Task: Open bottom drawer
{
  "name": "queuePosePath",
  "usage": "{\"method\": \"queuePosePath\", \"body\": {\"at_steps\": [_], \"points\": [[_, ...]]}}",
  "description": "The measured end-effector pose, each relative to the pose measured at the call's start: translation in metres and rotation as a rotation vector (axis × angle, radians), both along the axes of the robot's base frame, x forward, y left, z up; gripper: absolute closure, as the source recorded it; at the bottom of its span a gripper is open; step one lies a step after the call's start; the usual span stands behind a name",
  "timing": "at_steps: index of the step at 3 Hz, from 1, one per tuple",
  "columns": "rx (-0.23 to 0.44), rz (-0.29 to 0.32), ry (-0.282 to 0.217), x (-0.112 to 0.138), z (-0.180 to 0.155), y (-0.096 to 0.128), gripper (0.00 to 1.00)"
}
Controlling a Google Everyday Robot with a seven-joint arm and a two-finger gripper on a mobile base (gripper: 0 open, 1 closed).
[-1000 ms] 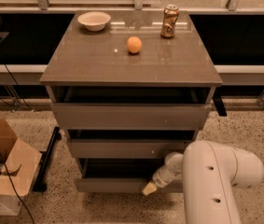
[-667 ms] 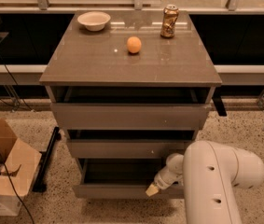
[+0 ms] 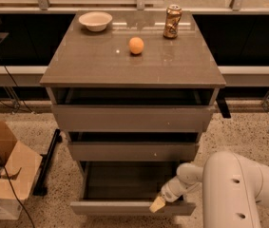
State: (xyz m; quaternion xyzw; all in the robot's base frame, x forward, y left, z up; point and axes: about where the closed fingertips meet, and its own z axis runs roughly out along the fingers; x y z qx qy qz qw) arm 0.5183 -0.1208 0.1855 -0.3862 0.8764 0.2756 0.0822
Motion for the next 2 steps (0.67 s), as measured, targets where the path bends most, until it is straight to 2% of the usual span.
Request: {"method": "queuePosePath", "body": {"at_steps": [1,2], "points": [[0.026,-0.011,0.029,-0.014,-0.001,0.002,0.04],[0.123,-0.056,0.146,-0.066,-0.004,0.012,0.0]]}}
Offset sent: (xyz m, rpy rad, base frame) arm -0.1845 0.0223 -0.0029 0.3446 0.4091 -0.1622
